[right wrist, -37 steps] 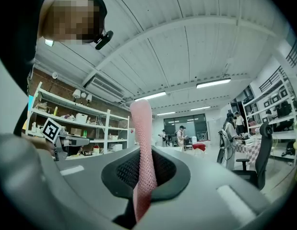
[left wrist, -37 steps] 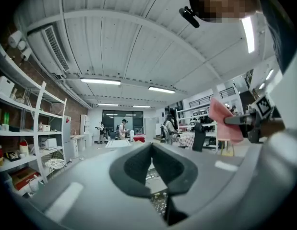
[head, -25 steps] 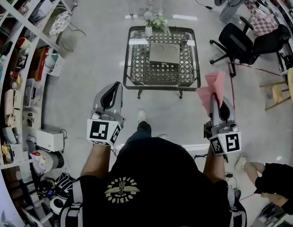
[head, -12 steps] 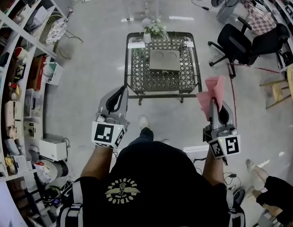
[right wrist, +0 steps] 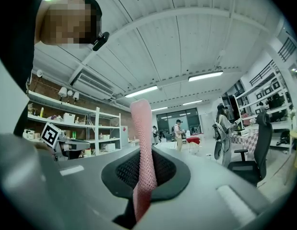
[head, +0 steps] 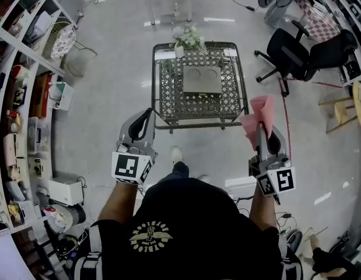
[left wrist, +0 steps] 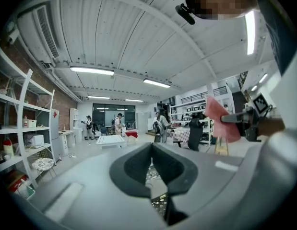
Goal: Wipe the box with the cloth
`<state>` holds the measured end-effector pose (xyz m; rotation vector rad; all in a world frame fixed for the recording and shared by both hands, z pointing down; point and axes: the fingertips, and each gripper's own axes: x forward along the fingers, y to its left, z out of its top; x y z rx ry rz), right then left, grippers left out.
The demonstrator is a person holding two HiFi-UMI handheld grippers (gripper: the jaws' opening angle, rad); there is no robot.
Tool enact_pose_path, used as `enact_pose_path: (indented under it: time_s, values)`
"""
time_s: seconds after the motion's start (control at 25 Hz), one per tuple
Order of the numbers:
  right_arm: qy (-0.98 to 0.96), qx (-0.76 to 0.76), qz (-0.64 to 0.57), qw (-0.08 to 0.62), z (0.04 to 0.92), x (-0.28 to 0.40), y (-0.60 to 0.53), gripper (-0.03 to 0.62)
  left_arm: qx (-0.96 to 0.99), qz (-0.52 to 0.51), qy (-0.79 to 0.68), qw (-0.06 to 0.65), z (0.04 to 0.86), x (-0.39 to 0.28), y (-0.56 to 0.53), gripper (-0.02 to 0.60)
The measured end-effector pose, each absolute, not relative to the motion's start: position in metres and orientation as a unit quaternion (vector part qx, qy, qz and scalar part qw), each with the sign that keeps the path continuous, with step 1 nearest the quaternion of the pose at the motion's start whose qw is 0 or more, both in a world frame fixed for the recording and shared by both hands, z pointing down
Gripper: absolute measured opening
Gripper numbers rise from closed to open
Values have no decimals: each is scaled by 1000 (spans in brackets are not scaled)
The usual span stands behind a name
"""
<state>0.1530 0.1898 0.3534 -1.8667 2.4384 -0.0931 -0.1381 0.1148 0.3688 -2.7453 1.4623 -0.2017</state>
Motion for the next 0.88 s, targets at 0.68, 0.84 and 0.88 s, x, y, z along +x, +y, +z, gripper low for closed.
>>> enact_pose_path:
  time_s: [0.68,0.84,0.88]
  values:
    - [773,-634,-4,21,326,137,114,17,-895,-36,445,9,357,-158,20,0]
    - [760,-649,3,21,317,131,101,17,-904,-25,426,12,349,-159,-7,0]
    - [757,-653,4,23,315,129,99,17,-907,-25,420,12,350,-159,-13,0]
